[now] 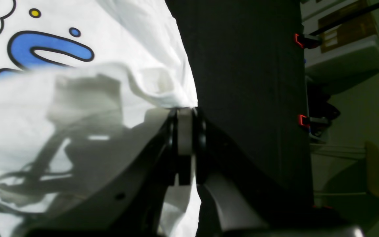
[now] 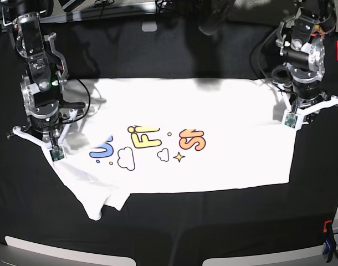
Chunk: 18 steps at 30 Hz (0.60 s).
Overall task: Layout the t-shirt on the table in an organized manner, then fold the t-shirt properly
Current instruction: 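Lower the shirt edge and regrasp it with both grippers, then pull the grasped shirt edge away from the hem with both grippers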
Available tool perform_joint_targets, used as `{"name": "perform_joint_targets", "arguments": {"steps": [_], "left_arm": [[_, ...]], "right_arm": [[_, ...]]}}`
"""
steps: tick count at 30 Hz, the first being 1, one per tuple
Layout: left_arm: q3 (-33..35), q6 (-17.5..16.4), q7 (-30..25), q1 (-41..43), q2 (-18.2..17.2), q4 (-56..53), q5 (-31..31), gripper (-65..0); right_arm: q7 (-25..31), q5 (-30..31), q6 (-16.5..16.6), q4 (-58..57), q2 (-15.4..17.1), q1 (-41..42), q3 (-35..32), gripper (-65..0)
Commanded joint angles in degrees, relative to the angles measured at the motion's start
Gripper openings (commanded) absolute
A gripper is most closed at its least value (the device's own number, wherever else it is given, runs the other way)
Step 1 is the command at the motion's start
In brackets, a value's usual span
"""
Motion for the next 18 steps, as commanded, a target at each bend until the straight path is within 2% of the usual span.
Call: {"name": "perform_joint_targets", "arguments": {"steps": [1, 6, 9, 12, 18], "left_arm": [[-0.37, 1.49, -1.2, -0.44, -0.63, 0.83, 0.52, -65.0], [-0.37, 1.42, -10.1, -0.44, -0.63, 0.74, -8.02, -65.0], [-0.37, 1.05, -14.38, -0.46, -0.63, 0.74, -9.77, -65.0], [-0.37, 0.83, -16.04, -0.46, -0.63, 0.74, -9.79, -65.0], [-0.37, 0.85, -16.02, -0.46, -0.63, 0.72, -12.15, -65.0]], "right_arm": [[1.22, -0.96, -0.76, 0.9, 0.76, 0.96, 0.57, -65.0], [4.37, 2.49, -0.57, 0.9, 0.76, 1.27, 0.57, -65.0], [6.08, 4.35, 0.0, 0.66, 0.74, 1.29, 0.57, -65.0], [8.74, 4.57, 0.28, -1.01, 0.72, 1.51, 0.57, -65.0], [9.6, 5.81, 0.66, -10.03, 0.59, 5.25, 0.55, -65.0]]}}
